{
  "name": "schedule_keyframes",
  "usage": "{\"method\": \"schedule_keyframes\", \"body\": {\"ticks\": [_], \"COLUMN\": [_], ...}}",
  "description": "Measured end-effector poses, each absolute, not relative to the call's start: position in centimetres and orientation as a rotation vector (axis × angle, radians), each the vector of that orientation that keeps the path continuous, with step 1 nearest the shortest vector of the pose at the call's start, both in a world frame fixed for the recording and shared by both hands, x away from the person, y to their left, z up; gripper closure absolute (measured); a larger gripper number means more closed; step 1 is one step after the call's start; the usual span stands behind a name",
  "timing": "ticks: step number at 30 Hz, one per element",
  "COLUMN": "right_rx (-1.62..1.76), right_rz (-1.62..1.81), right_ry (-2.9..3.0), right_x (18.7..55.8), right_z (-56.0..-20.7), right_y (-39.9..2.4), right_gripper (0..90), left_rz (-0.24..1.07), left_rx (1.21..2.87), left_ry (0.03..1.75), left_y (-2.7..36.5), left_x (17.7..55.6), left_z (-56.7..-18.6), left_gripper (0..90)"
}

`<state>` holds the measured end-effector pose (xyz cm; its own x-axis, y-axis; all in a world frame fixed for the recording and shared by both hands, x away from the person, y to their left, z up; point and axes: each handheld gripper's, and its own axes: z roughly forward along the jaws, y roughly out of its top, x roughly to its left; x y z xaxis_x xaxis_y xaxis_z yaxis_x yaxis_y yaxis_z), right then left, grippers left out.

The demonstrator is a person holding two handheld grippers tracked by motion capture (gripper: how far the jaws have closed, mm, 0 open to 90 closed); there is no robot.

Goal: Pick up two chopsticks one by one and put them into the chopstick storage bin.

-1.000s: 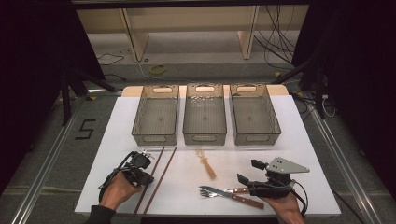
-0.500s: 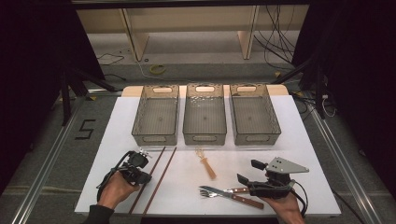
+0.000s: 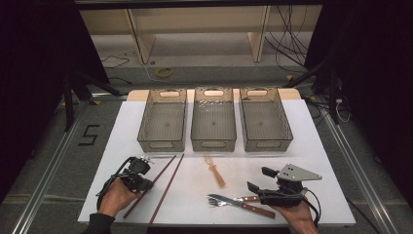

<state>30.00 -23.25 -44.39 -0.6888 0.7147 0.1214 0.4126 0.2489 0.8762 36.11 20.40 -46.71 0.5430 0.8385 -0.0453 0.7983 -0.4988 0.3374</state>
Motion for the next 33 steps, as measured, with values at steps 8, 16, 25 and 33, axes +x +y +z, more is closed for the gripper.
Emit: {"method": "schedule_keyframes", "body": {"ticks": [8, 16, 25, 33], "right_rx": [1.042, 1.040, 1.042, 1.049], "right_rz": [1.417, 1.426, 1.434, 1.441], "right_ry": [2.223, 2.223, 2.220, 2.214], "right_x": [30.0, 30.0, 30.0, 30.0], "right_z": [-44.4, -44.4, -44.4, -44.3], "right_y": [-23.3, -23.3, -23.3, -23.4], "right_gripper": [25.6, 25.5, 25.5, 25.4], "left_rz": [0.187, 0.189, 0.194, 0.211], "left_rx": [2.479, 2.432, 2.342, 2.294], "left_ry": [1.299, 1.208, 1.139, 1.113], "left_y": [20.6, 20.3, 20.5, 20.6], "left_x": [35.7, 35.1, 35.4, 36.7], "left_z": [-46.1, -44.5, -42.2, -40.3], "left_gripper": [83.9, 83.9, 83.9, 83.9]}}
